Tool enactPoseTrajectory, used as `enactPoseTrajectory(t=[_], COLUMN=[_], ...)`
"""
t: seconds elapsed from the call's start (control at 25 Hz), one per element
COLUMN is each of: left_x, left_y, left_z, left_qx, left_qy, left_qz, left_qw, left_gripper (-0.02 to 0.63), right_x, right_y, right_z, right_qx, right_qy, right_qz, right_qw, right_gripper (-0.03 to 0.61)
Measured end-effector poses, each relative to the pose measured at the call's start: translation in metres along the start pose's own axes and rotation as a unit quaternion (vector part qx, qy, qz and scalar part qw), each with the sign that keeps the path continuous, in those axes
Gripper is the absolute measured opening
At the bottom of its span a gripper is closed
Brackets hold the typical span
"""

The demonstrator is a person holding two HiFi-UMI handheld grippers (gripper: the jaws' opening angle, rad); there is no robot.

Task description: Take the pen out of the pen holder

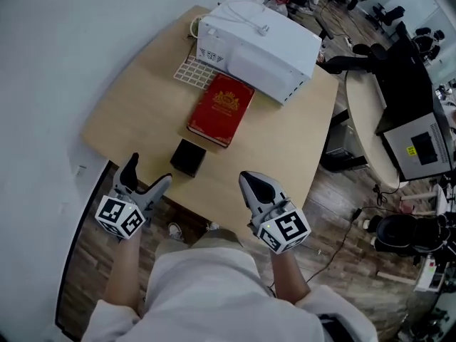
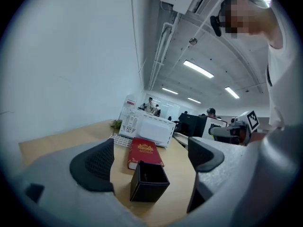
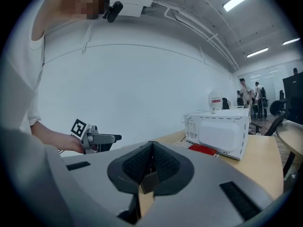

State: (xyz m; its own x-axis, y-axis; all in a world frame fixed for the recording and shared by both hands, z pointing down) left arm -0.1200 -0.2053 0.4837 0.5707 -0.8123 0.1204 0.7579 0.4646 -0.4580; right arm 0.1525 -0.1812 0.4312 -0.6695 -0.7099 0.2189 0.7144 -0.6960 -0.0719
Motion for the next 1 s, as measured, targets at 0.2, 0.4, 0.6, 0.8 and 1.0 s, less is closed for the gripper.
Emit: enactPoseTrajectory(t=[0.2,0.4,0.6,0.8,1.0], left_x=[0.018,0.059,0.092,0.116,0.133], left_y=[-0.014,-0.027,-0.038,-0.045,-0.044], left_z=[0.017,0.044,0.06,0.071,0.078], left_qx=[0.012,0.025,0.047,0.125,0.165], left_qy=[-0.037,-0.121,-0.164,-0.214,-0.243], left_qz=[-0.012,0.018,0.021,0.004,-0.006], left_qw=[0.9992,0.9922,0.9851,0.9688,0.9558], left_gripper=[0.438,0.302,0.253,0.252,0.249], right_x=[0.015,0.021,0.028,0.035,0.035], right_y=[0.002,0.006,0.003,0.0,-0.002], right_z=[0.009,0.023,0.031,0.04,0.044], right_qx=[0.01,0.02,0.023,0.021,0.013], right_qy=[-0.012,-0.029,-0.046,-0.058,-0.068], right_qz=[-0.03,-0.035,-0.048,-0.058,-0.066], right_qw=[0.999,0.999,0.998,0.996,0.995], right_gripper=[0.003,0.003,0.003,0.003,0.003])
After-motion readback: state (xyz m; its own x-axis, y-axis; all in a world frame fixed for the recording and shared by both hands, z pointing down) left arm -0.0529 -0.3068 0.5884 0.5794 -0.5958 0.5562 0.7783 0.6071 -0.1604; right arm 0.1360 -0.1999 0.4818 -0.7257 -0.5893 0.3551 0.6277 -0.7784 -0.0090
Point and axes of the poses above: the fingertips, and each gripper's own axes: x forward along the fingers, y to its right, z out of its underside, the point moved 5 cm from there along -x, backward along the fingers, and after that the axes turned 10 degrees about -x, right-handed, at the moved point
